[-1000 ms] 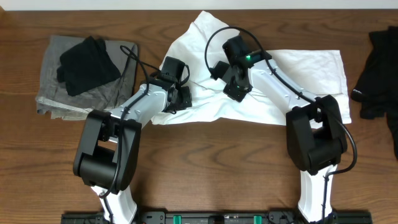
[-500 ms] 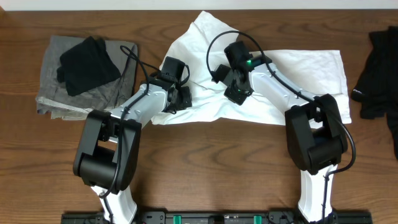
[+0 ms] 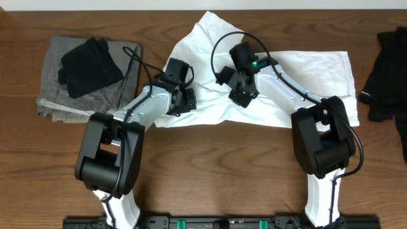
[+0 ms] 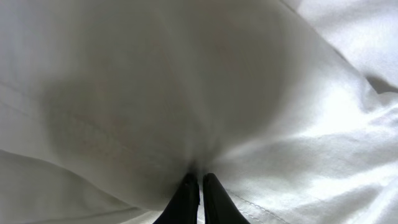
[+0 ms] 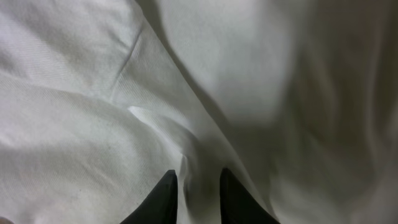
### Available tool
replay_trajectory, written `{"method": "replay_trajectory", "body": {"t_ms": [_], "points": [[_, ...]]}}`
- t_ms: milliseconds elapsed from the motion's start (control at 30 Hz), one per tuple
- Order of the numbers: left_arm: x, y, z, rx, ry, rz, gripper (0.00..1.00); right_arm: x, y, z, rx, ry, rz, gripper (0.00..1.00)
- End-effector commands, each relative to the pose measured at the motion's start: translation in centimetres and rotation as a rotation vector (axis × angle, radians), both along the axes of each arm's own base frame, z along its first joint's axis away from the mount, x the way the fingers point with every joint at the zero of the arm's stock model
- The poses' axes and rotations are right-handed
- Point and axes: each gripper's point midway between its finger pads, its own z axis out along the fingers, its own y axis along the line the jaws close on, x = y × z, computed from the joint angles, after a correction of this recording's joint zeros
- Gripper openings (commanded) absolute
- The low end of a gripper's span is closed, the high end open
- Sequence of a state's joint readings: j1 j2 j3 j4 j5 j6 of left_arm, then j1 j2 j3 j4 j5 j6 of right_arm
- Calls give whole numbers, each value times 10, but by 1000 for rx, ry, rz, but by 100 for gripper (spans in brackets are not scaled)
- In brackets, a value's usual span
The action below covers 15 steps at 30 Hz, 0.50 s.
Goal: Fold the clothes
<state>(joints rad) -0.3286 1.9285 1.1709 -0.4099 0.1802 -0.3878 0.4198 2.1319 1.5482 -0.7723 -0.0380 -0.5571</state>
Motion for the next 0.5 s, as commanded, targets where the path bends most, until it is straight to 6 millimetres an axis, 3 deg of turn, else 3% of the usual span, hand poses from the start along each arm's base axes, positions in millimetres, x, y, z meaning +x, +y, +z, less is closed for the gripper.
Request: {"method": "replay_trajectory", "body": {"t_ms": [0,333,467], "points": [[-9,7,-14,33,34,-6,8,-3,-2,-4,13,20,-7,21],[-9,7,-14,33,34,-5,8,-8,-4,-14,13,27,-6,24],[-9,7,-14,33,34,-5,8,-5,-3,-14,18,15,-8,17]]}}
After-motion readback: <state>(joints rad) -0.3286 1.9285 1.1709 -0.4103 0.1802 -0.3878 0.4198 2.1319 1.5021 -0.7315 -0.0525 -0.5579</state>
